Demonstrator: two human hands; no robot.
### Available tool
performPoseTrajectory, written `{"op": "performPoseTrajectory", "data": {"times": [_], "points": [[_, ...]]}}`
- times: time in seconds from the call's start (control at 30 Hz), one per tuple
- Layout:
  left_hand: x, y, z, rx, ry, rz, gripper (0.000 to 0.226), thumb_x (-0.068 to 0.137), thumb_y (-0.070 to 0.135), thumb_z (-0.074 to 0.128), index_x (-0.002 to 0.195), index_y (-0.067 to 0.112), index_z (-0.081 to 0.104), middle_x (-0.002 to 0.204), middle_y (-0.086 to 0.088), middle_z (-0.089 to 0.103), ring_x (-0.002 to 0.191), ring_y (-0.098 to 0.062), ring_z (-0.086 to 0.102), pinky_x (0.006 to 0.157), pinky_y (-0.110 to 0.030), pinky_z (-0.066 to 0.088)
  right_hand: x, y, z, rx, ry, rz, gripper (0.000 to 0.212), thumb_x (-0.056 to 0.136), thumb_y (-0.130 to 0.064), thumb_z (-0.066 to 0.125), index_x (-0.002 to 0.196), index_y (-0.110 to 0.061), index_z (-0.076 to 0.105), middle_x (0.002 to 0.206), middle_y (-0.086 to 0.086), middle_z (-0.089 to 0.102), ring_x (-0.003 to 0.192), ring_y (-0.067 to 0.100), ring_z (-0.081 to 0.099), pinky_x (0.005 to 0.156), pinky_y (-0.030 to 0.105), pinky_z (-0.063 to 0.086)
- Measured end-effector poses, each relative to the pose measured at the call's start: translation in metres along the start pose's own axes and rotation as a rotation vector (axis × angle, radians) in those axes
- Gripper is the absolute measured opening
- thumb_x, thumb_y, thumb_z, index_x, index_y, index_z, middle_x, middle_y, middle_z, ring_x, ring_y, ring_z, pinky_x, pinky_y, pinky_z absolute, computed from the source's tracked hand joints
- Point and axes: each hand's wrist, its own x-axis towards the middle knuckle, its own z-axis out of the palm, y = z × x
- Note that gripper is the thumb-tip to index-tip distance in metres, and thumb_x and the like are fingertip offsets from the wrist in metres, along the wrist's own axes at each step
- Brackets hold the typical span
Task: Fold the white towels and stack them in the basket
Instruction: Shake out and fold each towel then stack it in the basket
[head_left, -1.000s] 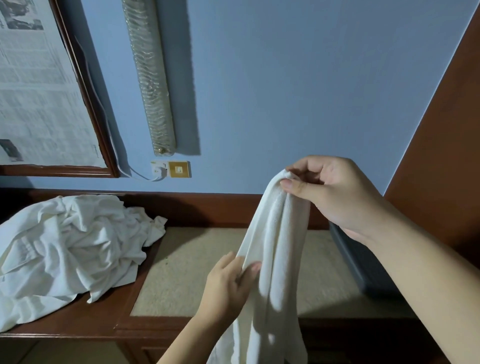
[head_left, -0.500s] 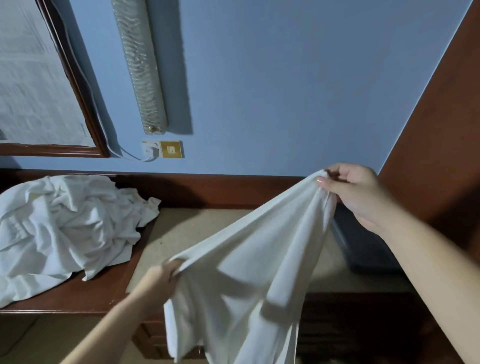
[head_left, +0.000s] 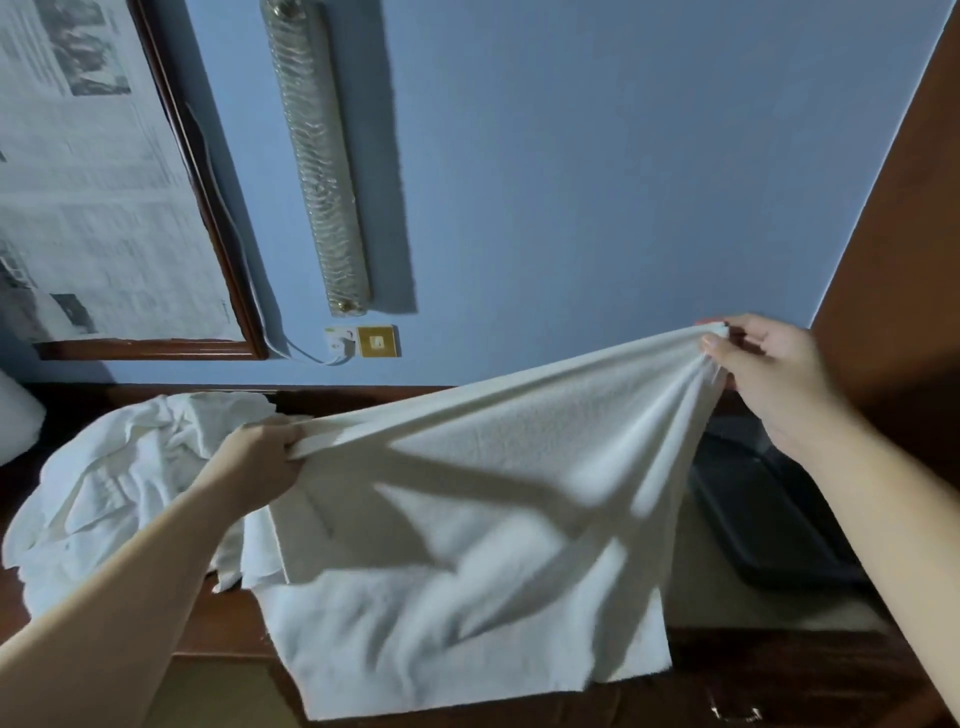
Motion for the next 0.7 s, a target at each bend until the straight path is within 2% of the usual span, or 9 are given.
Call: {"op": "performPoseTrajectory", "data": {"times": [0.1, 0.2, 0.3, 0.37, 0.43, 0.5, 0.57, 0.67, 0.7], "points": [[-0.03, -0.016, 0.016, -0.012, -0.102, -0.029, 0.025, 0.072, -0.007, 0.071, 0.086, 0.014, 0.077, 0.083, -0.003, 0.066, 0.076, -0.036, 0.071, 0.067, -0.031, 0.048, -0.006, -0.001, 0.002, 0.007, 0.027, -0.008, 0.023, 0.098, -0.015, 0.069, 0.098, -0.036, 0.079, 0.1, -0.007, 0.079, 0.099, 0.016, 0.072, 0.095, 0.041, 0.055], [-0.052, -0.011, 0.021, -0.05, -0.165, -0.044, 0.038, 0.074, -0.01, 0.067, 0.088, 0.026, 0.073, 0.088, 0.003, 0.065, 0.082, -0.029, 0.07, 0.069, -0.028, 0.046, -0.015, 0.001, 0.003, -0.025, 0.035, -0.022, 0.024, 0.098, -0.014, 0.068, 0.095, -0.036, 0.078, 0.095, -0.01, 0.078, 0.094, 0.012, 0.071, 0.089, 0.034, 0.054], [-0.053, -0.01, -0.001, -0.127, -0.022, 0.018, 0.027, 0.083, -0.007, 0.077, 0.098, 0.015, 0.079, 0.095, 0.002, 0.07, 0.085, -0.026, 0.069, 0.077, -0.029, 0.048, -0.014, -0.009, -0.015, 0.024, 0.194, -0.041, 0.026, 0.098, -0.012, 0.066, 0.092, -0.035, 0.077, 0.087, -0.014, 0.074, 0.083, 0.004, 0.067, 0.082, 0.028, 0.051], [-0.045, -0.013, -0.024, -0.149, 0.075, 0.027, 0.021, 0.088, 0.003, 0.079, 0.104, 0.016, 0.079, 0.099, 0.004, 0.073, 0.088, -0.024, 0.068, 0.085, -0.031, 0.05, -0.012, -0.013, -0.03, 0.028, 0.246, -0.027, 0.024, 0.097, -0.013, 0.066, 0.091, -0.035, 0.076, 0.084, -0.017, 0.07, 0.083, 0.005, 0.064, 0.082, 0.027, 0.049], [-0.038, -0.016, -0.042, -0.092, 0.074, 0.011, 0.016, 0.092, 0.01, 0.078, 0.105, 0.02, 0.078, 0.099, 0.005, 0.072, 0.09, -0.025, 0.067, 0.084, -0.04, 0.051, -0.011, -0.013, -0.036, -0.108, 0.15, -0.01, 0.023, 0.096, -0.016, 0.067, 0.089, -0.036, 0.075, 0.089, -0.015, 0.072, 0.088, 0.009, 0.067, 0.084, 0.029, 0.051], [-0.034, -0.026, -0.046, -0.003, -0.025, 0.033, 0.015, 0.094, 0.018, 0.077, 0.098, 0.032, 0.075, 0.096, 0.006, 0.074, 0.089, -0.024, 0.068, 0.082, -0.039, 0.05, -0.012, -0.013, -0.038, -0.346, -0.02, -0.039, 0.022, 0.094, -0.017, 0.066, 0.09, -0.037, 0.073, 0.1, -0.01, 0.073, 0.097, 0.012, 0.068, 0.088, 0.033, 0.053], [-0.032, -0.036, -0.051, 0.008, -0.106, 0.024, 0.015, 0.093, 0.036, 0.078, 0.085, 0.044, 0.068, 0.086, 0.015, 0.072, 0.084, -0.02, 0.07, 0.078, -0.037, 0.049, -0.014, -0.018, -0.041, -0.593, -0.21, -0.073, 0.025, 0.095, -0.014, 0.062, 0.099, -0.037, 0.069, 0.106, -0.007, 0.069, 0.099, 0.013, 0.065, 0.084, 0.031, 0.05], [-0.033, -0.025, -0.067, 0.004, -0.132, 0.028, 0.024, 0.085, 0.06, 0.073, 0.076, 0.038, 0.068, 0.072, 0.02, 0.066, 0.073, -0.012, 0.067, 0.069, -0.033, 0.048, -0.017, -0.023, -0.043, -0.974, -0.51, -0.093, 0.046, 0.096, -0.006, 0.05, 0.124, -0.041, 0.062, 0.111, -0.012, 0.056, 0.102, 0.016, 0.055, 0.082, 0.031, 0.042], [-0.031, -0.013, -0.073, 0.001, -0.119, 0.062, 0.03, 0.084, 0.062, 0.074, 0.076, 0.034, 0.069, 0.07, 0.017, 0.065, 0.069, -0.006, 0.064, 0.067, -0.028, 0.048, -0.019, -0.022, -0.041, -1.106, -0.57, -0.099, 0.046, 0.095, -0.007, 0.049, 0.124, -0.039, 0.064, 0.108, -0.014, 0.052, 0.103, 0.018, 0.053, 0.083, 0.032, 0.042]]}}
